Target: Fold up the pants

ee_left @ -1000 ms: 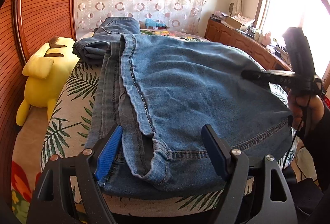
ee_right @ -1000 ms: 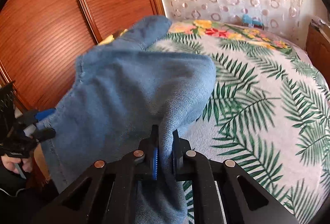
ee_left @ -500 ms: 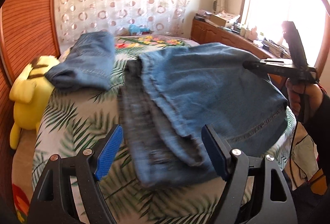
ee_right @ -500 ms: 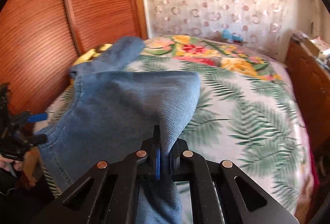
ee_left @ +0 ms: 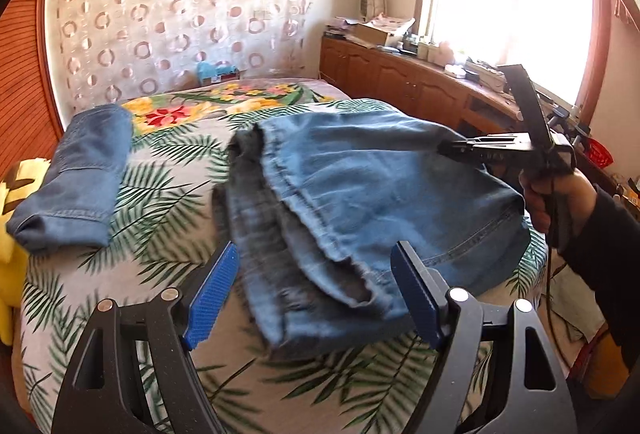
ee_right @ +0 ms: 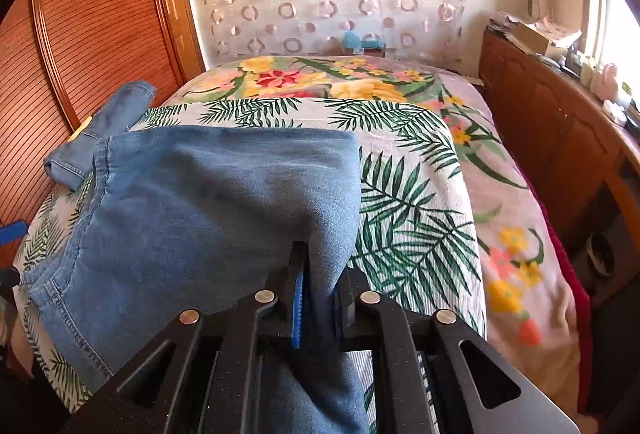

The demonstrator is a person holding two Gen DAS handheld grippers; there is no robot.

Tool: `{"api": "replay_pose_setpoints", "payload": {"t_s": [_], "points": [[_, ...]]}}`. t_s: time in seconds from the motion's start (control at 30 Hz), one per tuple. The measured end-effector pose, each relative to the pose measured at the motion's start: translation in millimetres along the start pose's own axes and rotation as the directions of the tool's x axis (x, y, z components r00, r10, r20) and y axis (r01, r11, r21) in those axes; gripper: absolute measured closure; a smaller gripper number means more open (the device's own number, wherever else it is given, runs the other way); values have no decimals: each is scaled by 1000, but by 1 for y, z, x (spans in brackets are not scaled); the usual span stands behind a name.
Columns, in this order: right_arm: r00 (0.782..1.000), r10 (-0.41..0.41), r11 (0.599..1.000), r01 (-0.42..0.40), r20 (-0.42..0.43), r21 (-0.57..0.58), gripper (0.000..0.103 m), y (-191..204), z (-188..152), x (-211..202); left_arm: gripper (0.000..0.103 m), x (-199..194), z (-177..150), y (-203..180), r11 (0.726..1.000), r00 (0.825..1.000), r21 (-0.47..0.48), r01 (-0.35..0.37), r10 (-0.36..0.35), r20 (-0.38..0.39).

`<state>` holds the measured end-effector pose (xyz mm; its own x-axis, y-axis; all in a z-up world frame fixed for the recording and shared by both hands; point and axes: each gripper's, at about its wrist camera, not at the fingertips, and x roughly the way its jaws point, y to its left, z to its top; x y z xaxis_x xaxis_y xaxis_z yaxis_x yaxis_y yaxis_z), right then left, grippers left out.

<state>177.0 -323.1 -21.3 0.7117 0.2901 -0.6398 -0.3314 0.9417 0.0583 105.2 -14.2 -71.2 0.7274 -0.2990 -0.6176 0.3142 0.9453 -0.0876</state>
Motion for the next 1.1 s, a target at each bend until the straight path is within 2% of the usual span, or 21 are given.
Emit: {"api": "replay_pose_setpoints", "payload": {"t_s": [0.1, 0.23, 0.37, 0.53, 0.77, 1.1], "points": [[1000, 2, 1000, -2, 15, 9, 84, 4, -9, -10, 24, 10, 2, -10, 1000, 1000, 7, 9, -9, -9], [1000, 13, 1000, -13, 16, 12, 60, 4, -20, -29, 24, 24, -1, -22, 1000, 999, 14, 11, -11, -31], [1000, 9, 1000, -10, 7, 8, 48, 3, -41, -44, 24, 35, -10, -27, 1000, 998, 27, -2, 4, -67], [1000, 5, 999, -4, -27, 45, 41, -3, -57, -54, 24, 43, -18, -24, 1000, 995, 22, -10, 12, -97], [999, 15, 995, -12, -28, 97, 32, -15, -76, -64, 24, 44, -23, -24, 1000, 995, 14, -8, 9, -96], [999, 36, 990, -35, -3, 136, 31, -19, -85, -63, 24, 44, -25, -25, 1000, 996, 7, -7, 8, -92]]}}
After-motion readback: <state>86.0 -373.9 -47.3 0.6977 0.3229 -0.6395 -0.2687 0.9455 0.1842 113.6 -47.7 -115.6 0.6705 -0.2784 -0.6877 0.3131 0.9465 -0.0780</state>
